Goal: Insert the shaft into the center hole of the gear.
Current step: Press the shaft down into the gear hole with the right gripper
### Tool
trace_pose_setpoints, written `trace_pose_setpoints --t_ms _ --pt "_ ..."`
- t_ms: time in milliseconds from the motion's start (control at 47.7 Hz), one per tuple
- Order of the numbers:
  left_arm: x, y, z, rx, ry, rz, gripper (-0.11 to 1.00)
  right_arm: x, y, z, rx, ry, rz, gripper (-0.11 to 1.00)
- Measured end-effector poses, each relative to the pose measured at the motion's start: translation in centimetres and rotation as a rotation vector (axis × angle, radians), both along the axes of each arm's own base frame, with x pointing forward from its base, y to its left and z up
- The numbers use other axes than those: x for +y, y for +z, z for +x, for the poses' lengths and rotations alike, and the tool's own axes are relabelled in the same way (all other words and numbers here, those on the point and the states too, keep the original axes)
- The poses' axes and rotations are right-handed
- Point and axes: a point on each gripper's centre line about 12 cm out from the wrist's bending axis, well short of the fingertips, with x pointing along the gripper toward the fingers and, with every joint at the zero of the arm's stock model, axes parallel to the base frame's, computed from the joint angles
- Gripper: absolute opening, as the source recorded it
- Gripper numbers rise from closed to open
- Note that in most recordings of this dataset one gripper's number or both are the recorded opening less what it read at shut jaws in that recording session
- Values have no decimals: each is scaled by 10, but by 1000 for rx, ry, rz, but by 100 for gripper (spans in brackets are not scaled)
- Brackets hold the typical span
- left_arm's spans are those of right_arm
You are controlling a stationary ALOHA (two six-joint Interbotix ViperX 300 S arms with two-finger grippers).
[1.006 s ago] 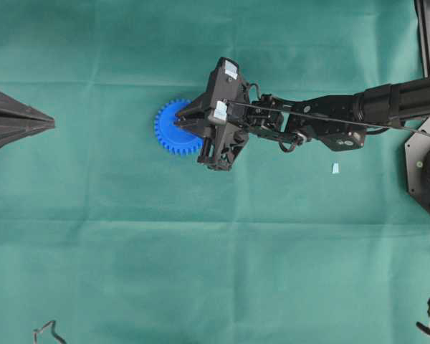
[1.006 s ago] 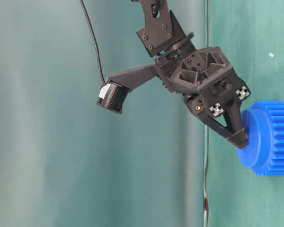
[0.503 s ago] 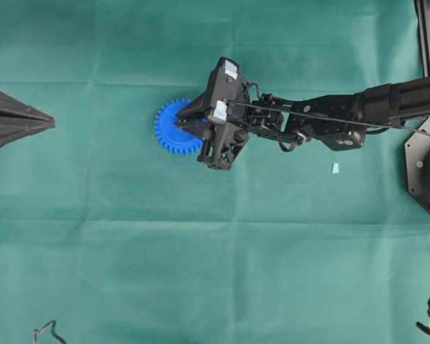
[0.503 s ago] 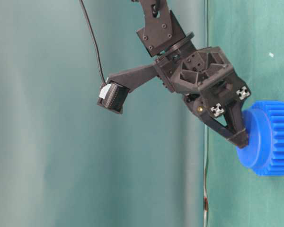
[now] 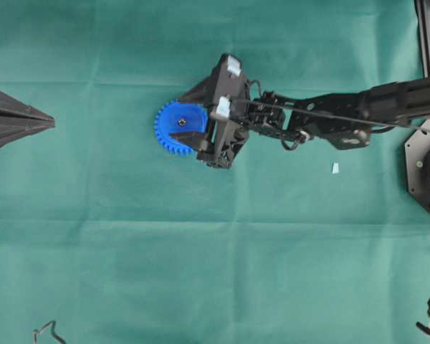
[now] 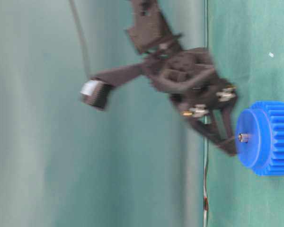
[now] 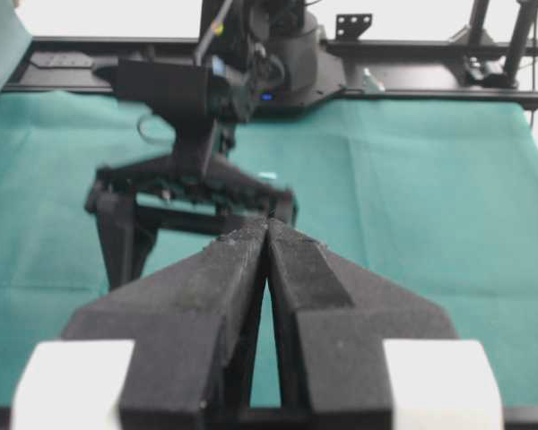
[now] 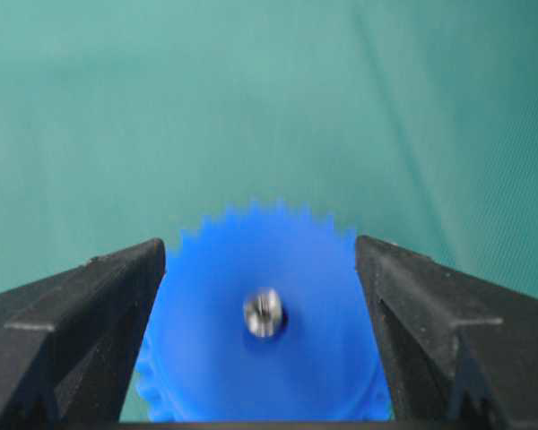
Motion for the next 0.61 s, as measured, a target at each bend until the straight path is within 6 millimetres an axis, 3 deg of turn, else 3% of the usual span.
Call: trace_pose_setpoints --t_ms 377,608 --pt "0 -1 0 2 0 -2 0 4 78 -28 -125 34 -51 88" --pt "0 -1 0 2 0 0 0 8 104 -59 -185 40 -72 88"
